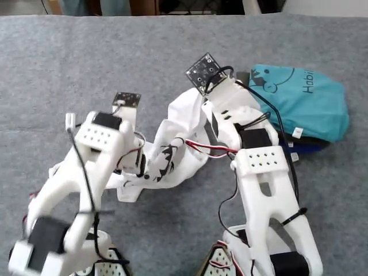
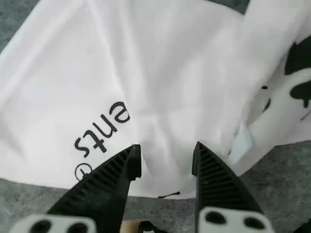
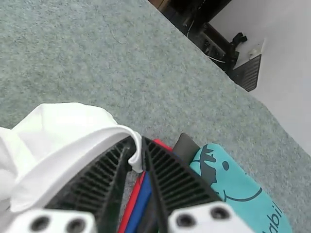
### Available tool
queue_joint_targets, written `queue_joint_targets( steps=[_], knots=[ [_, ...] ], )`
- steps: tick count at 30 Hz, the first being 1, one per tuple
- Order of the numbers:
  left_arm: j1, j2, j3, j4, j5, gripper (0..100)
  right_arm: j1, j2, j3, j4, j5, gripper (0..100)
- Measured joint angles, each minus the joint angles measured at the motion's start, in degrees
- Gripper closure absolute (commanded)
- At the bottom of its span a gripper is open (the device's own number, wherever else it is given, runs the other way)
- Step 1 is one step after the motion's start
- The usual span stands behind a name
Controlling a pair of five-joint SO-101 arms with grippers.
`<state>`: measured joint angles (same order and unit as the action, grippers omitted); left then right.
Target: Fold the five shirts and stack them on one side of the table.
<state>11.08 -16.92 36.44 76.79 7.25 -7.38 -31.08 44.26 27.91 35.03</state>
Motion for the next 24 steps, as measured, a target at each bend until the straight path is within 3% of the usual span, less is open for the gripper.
queue_joint_targets(
  steps=[5, 13, 24],
  knots=[
    [-1.58, -2.73, 7.91, -4.31, -3.25, 80, 0.00, 0.00, 0.00, 0.00, 0.00, 98.5],
    [-10.29, 1.23, 8.09, -4.84, -4.31, 80, 0.00, 0.00, 0.00, 0.00, 0.00, 98.5],
    [-10.29, 2.20, 1.14, -5.36, -21.10, 80, 0.00, 0.00, 0.00, 0.00, 0.00, 98.5]
  ],
)
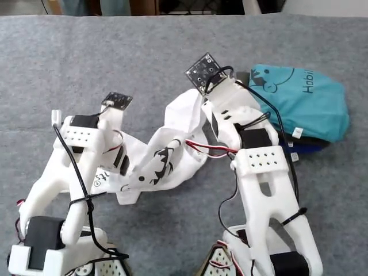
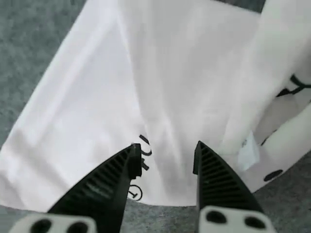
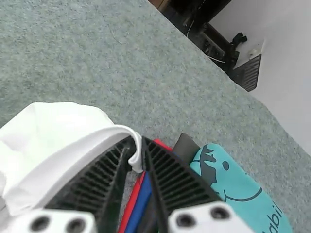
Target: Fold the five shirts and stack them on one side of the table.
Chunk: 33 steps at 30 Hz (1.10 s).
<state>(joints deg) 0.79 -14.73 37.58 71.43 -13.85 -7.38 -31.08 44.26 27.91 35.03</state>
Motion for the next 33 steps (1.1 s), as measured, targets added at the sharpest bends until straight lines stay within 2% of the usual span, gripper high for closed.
queue_joint_targets(
  steps=[5, 9, 12, 17, 23, 25, 30, 33],
  knots=[
    [0.00, 0.09, -1.32, -3.87, -1.85, 80, 0.00, 0.00, 0.00, 0.00, 0.00, 98.5],
    [-0.62, 0.09, -4.40, -0.26, -5.71, 81, 0.26, 0.00, 0.00, 0.00, 0.00, 98.5],
    [-2.90, 0.09, -7.56, 4.92, -15.21, 82, 0.26, 0.00, 0.00, 0.00, 0.00, 98.5],
    [-5.19, 0.09, -11.78, 16.44, -38.59, 82, 0.26, 0.00, 0.00, 0.00, 0.00, 98.5],
    [-5.19, 0.09, -9.05, 18.99, -49.58, 82, 0.26, 0.00, 0.00, -0.18, 0.00, 98.5],
    [-4.66, 0.09, -5.98, 16.44, -48.62, 82, 0.26, 0.00, 0.00, -0.18, 0.00, 98.5],
    [-2.55, 0.09, 0.35, 5.98, -40.97, 82, 0.26, 0.00, 0.00, -0.18, 0.00, 98.5],
    [-1.05, 0.09, 1.67, 2.99, -37.19, 82, 0.26, 0.00, 0.00, -0.18, 0.00, 98.5]
  ],
)
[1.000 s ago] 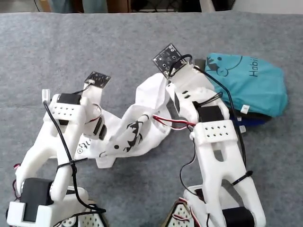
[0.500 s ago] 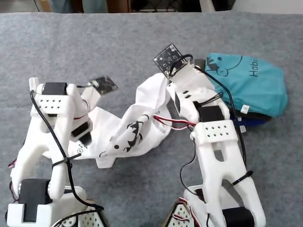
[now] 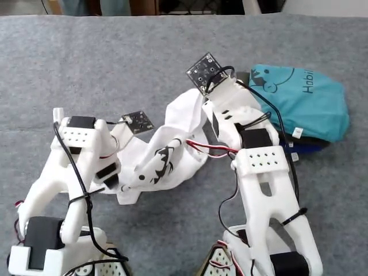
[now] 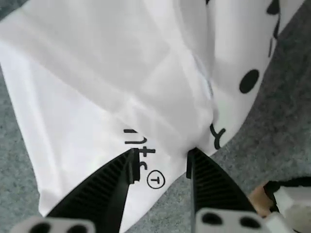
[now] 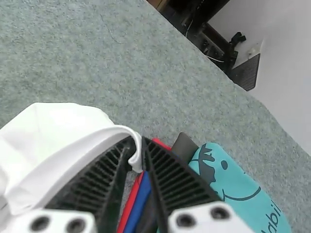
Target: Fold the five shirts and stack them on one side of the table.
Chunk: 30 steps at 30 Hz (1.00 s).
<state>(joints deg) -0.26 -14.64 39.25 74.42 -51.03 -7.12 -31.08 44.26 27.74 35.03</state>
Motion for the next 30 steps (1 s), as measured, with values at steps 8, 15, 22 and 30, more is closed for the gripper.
queue_joint_targets(
  steps=[8, 15, 22, 30],
  knots=[
    [2.02, 0.00, 0.00, -1.32, 2.81, 82, 0.00, 0.00, 0.00, 0.00, 0.00, 98.5],
    [5.19, -0.97, 0.00, -1.32, 4.31, 82, 0.00, 0.00, 0.00, 0.00, 0.00, 98.5],
    [5.54, -10.90, -0.09, 3.34, 0.44, 82, 0.00, 0.00, 0.00, 0.00, 0.00, 98.5],
    [5.54, -13.36, 0.44, 5.89, -0.97, 82, 0.00, 0.00, 0.00, 0.00, 0.00, 98.5]
  ],
)
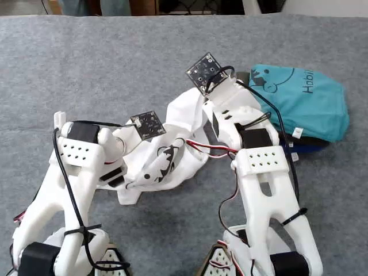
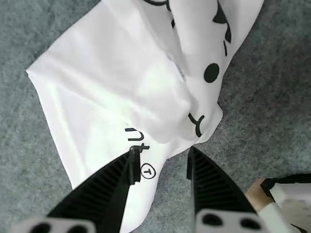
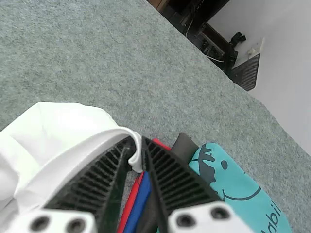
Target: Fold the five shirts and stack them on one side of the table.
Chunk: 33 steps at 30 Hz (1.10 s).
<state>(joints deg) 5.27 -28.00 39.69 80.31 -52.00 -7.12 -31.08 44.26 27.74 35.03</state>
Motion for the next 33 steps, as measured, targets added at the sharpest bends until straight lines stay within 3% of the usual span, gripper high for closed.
queue_joint_targets(
  steps=[5, 20, 33],
  knots=[
    [0.00, 0.00, 2.64, -2.29, 0.00, 85, 0.00, 0.00, 0.00, 0.00, 0.00, 98.5],
    [2.20, 0.26, 1.93, -4.22, -3.34, 81, 0.00, 0.00, 0.00, 0.00, 0.00, 98.5],
    [1.58, 9.41, 0.79, -9.67, -3.52, 81, 0.00, 0.00, 0.00, 0.00, 0.00, 98.5]
  ],
)
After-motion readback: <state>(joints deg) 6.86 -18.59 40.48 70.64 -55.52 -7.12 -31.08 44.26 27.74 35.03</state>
